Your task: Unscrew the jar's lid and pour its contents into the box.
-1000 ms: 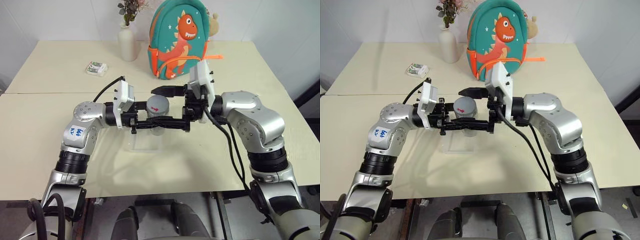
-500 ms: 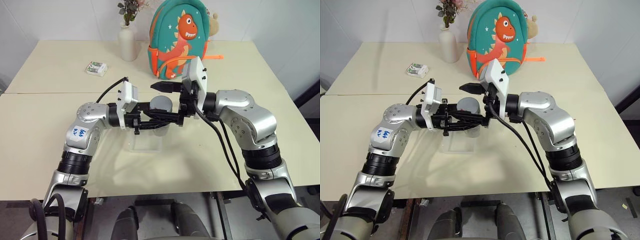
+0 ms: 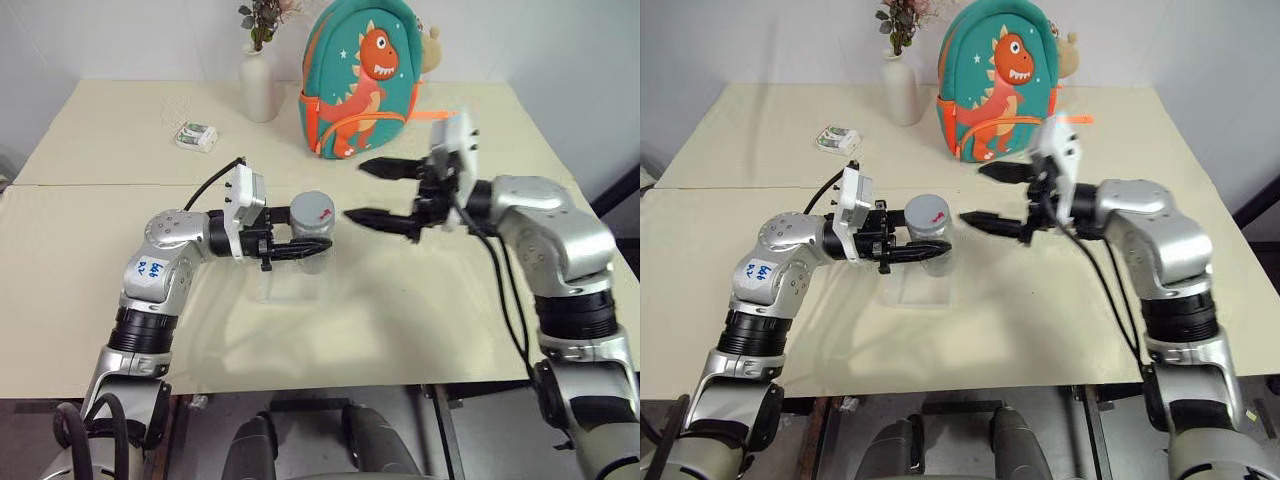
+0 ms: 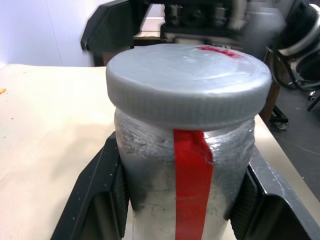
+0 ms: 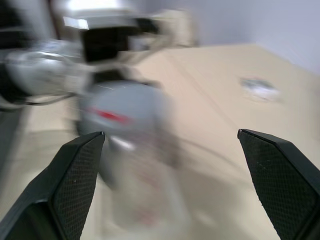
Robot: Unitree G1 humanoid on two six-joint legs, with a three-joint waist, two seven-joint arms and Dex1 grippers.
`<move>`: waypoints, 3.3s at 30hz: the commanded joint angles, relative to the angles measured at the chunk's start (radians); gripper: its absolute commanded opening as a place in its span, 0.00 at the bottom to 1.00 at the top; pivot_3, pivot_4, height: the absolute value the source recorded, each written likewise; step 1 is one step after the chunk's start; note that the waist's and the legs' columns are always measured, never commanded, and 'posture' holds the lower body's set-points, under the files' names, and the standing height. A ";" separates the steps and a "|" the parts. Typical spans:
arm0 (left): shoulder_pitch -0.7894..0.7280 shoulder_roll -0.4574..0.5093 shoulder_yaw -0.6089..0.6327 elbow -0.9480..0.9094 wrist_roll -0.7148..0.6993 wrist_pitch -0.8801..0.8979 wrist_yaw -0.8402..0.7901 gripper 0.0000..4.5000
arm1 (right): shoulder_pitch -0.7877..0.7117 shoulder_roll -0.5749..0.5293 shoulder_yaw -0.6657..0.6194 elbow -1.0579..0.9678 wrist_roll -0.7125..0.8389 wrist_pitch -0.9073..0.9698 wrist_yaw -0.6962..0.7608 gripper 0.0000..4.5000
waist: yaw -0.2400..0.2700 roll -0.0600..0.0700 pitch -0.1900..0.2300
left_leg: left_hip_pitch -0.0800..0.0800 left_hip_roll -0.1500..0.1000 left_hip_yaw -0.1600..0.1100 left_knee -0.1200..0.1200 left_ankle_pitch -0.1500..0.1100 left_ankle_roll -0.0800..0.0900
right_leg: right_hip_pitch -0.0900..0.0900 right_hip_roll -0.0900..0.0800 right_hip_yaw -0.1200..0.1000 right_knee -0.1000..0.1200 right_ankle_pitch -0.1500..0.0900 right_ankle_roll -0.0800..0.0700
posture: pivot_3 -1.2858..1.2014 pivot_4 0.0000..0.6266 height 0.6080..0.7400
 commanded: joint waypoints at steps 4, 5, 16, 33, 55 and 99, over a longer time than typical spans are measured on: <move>-0.004 0.013 0.017 -0.034 -0.022 -0.012 -0.016 0.46 | 0.040 -0.046 -0.059 -0.027 0.035 -0.003 0.043 1.00 | -0.006 0.000 0.000 | 0.000 0.000 0.000 0.000 0.000 0.000 | 0.000 0.000 0.000 0.000 0.000 0.000 | 0.52 0.24 1.00; -0.006 0.015 0.018 -0.031 -0.020 -0.014 -0.016 0.46 | 0.043 -0.046 -0.062 -0.040 0.049 0.003 0.051 1.00 | -0.008 0.000 0.000 | 0.000 0.000 0.000 0.000 0.000 0.000 | 0.000 0.000 0.000 0.000 0.000 0.000 | 0.52 0.24 1.00; -0.014 0.011 0.017 -0.013 -0.017 -0.017 -0.009 0.46 | -0.057 0.131 0.028 -0.186 0.172 0.143 -0.063 1.00 | -0.007 0.000 0.000 | 0.000 0.000 -0.001 0.000 0.000 0.000 | 0.000 0.000 0.000 0.001 0.000 0.000 | 0.52 0.24 1.00; -0.004 -0.005 0.009 -0.027 -0.021 -0.010 0.003 0.46 | -0.092 0.201 0.123 -0.070 0.017 0.048 -0.088 1.00 | -0.005 0.000 0.000 | 0.000 0.000 0.000 0.000 0.000 0.000 | 0.000 0.000 0.000 0.000 0.000 0.000 | 0.52 0.24 1.00; -0.014 0.007 0.010 -0.015 -0.023 -0.010 -0.002 0.46 | -0.097 0.011 0.012 0.131 -0.011 -0.046 0.052 1.00 | -0.001 0.000 0.000 | 0.000 0.000 0.000 0.000 0.000 0.000 | 0.000 0.000 0.000 0.000 0.000 0.000 | 0.52 0.24 1.00; -0.007 -0.008 0.006 -0.030 -0.021 -0.004 0.007 0.46 | -0.105 0.145 0.073 0.026 0.012 0.077 -0.016 1.00 | -0.005 0.000 0.000 | -0.001 0.000 -0.001 0.000 0.000 0.000 | 0.000 0.000 0.000 0.000 0.000 0.000 | 0.52 0.24 1.00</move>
